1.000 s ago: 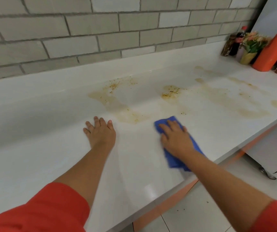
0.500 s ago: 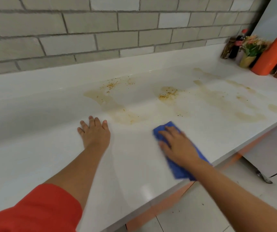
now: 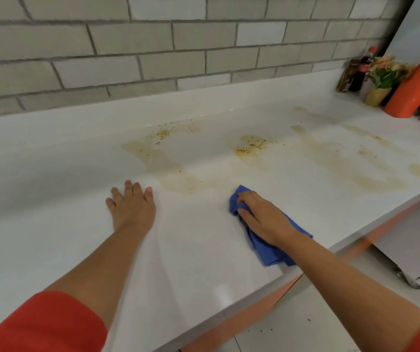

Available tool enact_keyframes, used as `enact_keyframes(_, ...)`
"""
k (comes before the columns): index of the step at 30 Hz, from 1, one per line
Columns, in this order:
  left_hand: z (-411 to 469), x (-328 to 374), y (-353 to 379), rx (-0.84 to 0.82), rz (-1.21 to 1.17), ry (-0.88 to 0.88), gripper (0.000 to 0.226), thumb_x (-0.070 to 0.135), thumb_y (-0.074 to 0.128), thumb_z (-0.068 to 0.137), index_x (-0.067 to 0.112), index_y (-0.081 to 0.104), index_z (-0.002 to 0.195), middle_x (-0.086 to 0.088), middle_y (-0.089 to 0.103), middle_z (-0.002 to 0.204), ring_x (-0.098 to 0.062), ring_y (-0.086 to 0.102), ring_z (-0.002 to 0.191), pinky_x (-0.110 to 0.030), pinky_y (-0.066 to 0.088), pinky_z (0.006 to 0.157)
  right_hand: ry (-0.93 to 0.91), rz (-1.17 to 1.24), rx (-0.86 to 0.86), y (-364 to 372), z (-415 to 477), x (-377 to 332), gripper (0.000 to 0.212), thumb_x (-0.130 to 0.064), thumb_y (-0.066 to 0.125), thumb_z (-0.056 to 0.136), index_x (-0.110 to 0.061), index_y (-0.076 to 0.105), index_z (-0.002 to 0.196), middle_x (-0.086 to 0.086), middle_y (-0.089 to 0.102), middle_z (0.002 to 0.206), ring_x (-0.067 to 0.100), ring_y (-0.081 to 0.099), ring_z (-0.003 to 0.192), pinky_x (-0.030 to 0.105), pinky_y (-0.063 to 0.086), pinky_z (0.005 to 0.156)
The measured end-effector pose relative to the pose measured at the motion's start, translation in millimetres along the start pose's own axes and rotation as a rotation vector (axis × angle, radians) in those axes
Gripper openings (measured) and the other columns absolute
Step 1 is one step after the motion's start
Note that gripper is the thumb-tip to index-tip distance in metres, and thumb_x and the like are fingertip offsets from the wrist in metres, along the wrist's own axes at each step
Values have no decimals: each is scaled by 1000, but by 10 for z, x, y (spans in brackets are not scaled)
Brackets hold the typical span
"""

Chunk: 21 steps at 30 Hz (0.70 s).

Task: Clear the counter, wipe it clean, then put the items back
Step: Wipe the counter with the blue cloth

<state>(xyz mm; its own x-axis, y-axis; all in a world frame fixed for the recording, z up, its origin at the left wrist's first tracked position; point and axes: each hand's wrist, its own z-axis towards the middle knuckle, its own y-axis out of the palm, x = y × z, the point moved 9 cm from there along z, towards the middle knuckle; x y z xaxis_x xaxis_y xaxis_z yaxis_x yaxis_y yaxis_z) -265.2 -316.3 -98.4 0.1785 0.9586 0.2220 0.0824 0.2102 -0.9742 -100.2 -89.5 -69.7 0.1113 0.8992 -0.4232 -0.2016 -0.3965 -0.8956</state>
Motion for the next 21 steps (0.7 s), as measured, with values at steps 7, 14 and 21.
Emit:
enact_keyframes(7, 16, 27, -11, 2, 13, -18, 57, 40, 10, 100, 11, 13, 149, -5, 4, 159, -36, -1, 144, -49, 1, 117, 339, -144, 116, -231, 497, 748, 31, -20, 34, 100, -3, 45, 124, 14, 49, 128, 29, 45, 118, 37, 32, 100)
enact_keyframes(14, 5, 4, -12, 3, -12, -22, 56, 39, 10, 100, 12, 15, 149, -5, 6, 158, -36, 0, 144, -49, 1, 117, -122, -71, -60, 530, 208, -727, 33, -24, 34, 100, -13, 44, 131, 4, 33, 150, 19, 21, 143, 34, 16, 116)
enact_keyframes(21, -14, 33, -11, 3, -6, -26, 57, 41, 8, 100, 11, 15, 149, -4, 6, 158, -36, 0, 144, -49, 1, 117, 176, -146, -36, 47, 217, 285, 53, -38, 34, 99, -15, 29, 146, 5, 23, 155, 20, 21, 144, 30, 15, 115)
